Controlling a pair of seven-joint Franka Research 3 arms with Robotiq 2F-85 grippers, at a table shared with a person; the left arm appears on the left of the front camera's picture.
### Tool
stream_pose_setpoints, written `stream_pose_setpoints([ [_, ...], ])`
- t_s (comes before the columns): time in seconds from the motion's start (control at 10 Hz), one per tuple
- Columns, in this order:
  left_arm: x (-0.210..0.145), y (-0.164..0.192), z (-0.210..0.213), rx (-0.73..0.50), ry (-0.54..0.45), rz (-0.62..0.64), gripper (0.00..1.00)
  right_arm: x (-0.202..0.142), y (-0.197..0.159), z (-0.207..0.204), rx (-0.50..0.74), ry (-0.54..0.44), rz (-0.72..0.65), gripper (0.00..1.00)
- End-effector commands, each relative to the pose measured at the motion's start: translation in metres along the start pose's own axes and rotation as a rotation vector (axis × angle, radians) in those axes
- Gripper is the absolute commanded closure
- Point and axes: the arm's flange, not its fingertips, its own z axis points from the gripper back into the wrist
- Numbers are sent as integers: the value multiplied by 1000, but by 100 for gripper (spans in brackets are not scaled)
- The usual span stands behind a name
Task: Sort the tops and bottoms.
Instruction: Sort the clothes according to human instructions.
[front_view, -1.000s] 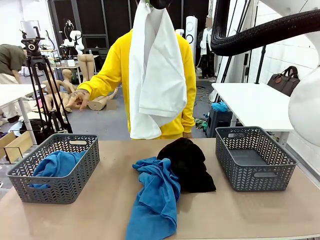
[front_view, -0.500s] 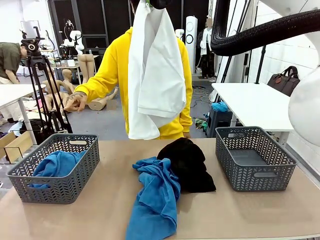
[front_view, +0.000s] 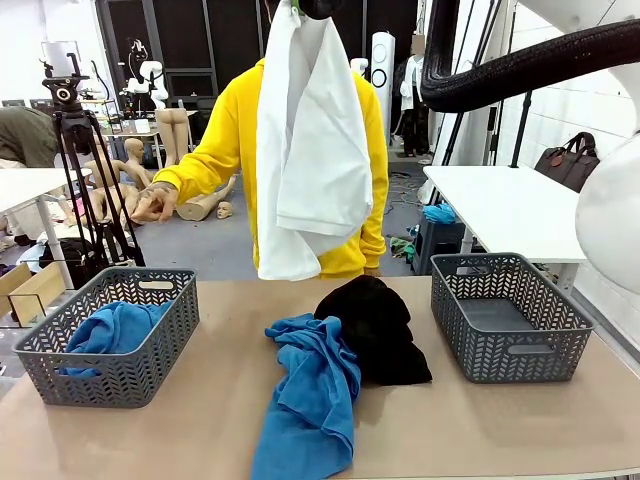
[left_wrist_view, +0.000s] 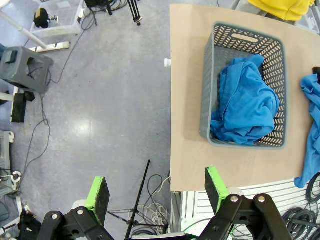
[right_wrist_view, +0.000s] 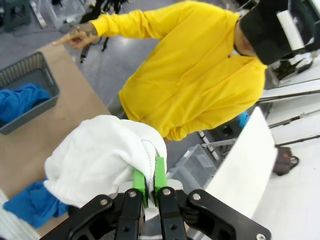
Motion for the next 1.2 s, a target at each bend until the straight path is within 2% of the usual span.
stream_pose_setpoints([
  [0.0,0,1,0,3,0,5,0,44,1,-18,20,-23,-26,100],
  [0.3,0,1,0,3,0,5,0,148,8,-52,-24,-18,-132,100],
  [0.4,0,1,0,3,0,5,0,182,16,-64,-7,-73,-139,100],
  [0.7,0,1,0,3,0,5,0,296,28,-95,-109,-186,-178,100],
  [0.9,0,1,0,3,0,5,0,355,44,-109,-42,-284,-140,100],
  [1.1,0,1,0,3,0,5,0,410,68,-155,65,-363,-153,100],
])
